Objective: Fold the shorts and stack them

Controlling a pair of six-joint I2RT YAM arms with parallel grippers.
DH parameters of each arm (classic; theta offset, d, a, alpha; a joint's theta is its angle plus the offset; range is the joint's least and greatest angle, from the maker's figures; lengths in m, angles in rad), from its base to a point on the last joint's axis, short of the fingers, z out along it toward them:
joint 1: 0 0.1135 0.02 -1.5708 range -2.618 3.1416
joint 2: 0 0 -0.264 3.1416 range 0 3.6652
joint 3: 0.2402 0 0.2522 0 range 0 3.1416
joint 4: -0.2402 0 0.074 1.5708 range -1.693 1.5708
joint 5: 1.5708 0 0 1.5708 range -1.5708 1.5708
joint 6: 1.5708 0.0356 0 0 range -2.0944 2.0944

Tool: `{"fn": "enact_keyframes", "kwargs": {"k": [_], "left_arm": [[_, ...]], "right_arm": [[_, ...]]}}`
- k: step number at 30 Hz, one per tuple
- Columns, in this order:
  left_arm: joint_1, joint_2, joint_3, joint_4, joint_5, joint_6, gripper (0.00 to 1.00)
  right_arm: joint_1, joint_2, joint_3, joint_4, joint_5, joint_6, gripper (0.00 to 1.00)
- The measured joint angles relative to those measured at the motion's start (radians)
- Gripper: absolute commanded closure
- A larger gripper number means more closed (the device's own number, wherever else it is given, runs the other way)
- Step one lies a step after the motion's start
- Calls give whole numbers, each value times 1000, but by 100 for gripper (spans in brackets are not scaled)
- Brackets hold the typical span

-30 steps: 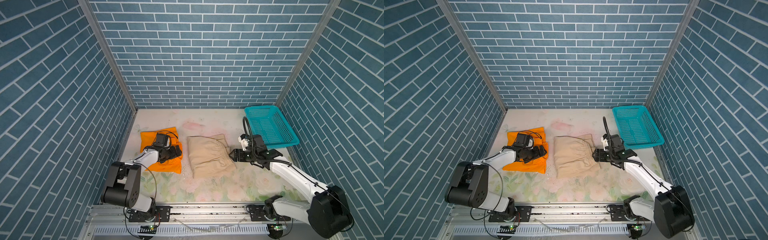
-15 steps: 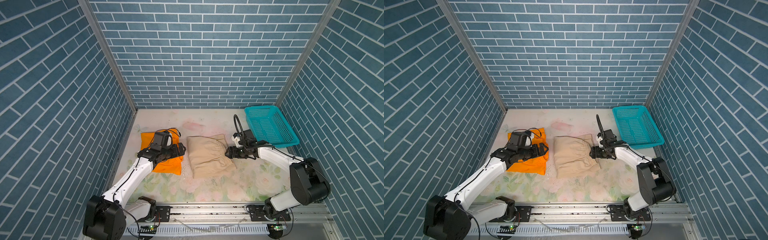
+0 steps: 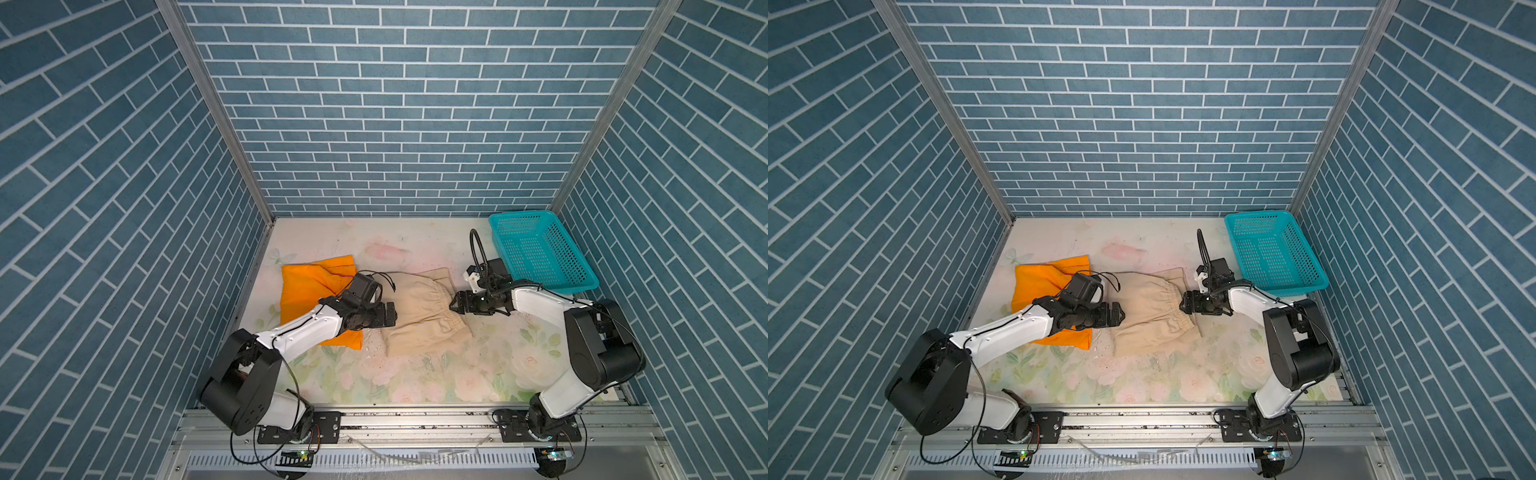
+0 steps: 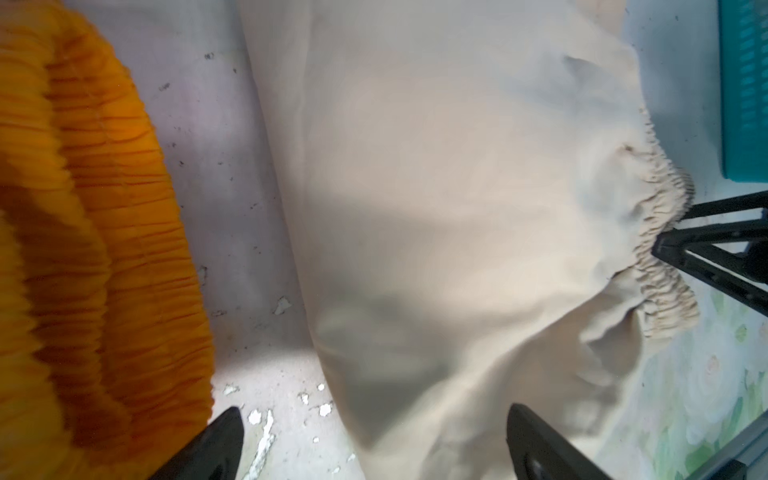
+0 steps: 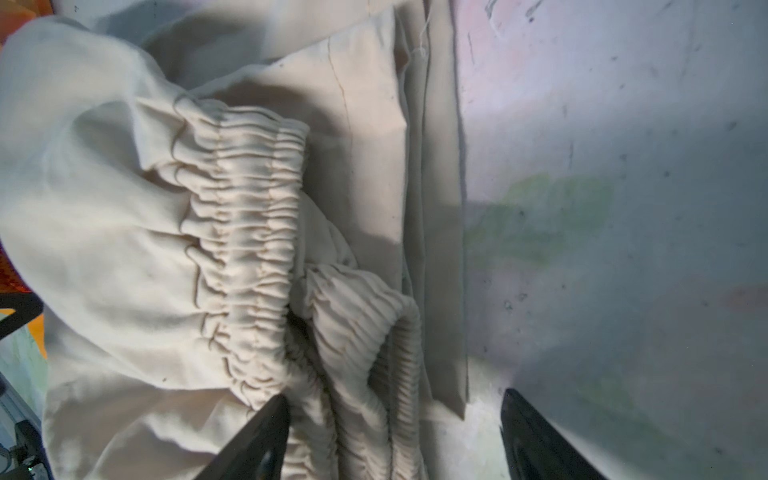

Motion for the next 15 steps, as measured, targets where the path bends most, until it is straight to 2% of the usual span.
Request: {"fn": "enact_keyframes", "kwargs": {"k": [5,11,14,15], "left_arm": [[-3,27,-1,56,-6,-22,4],[-16,54,-2,108,2,-35,17],[-26,69,-3,121,11,-42,24],[-32,73,-3,123,13,-45,29]], "right_arm": [[-3,19,-26,74,-61,26,26],[-3,26,-87,214,-151,80,35],[-3,26,-122,278,-189,109,43],[-3,26,-137,302,-202,124,46]]}}
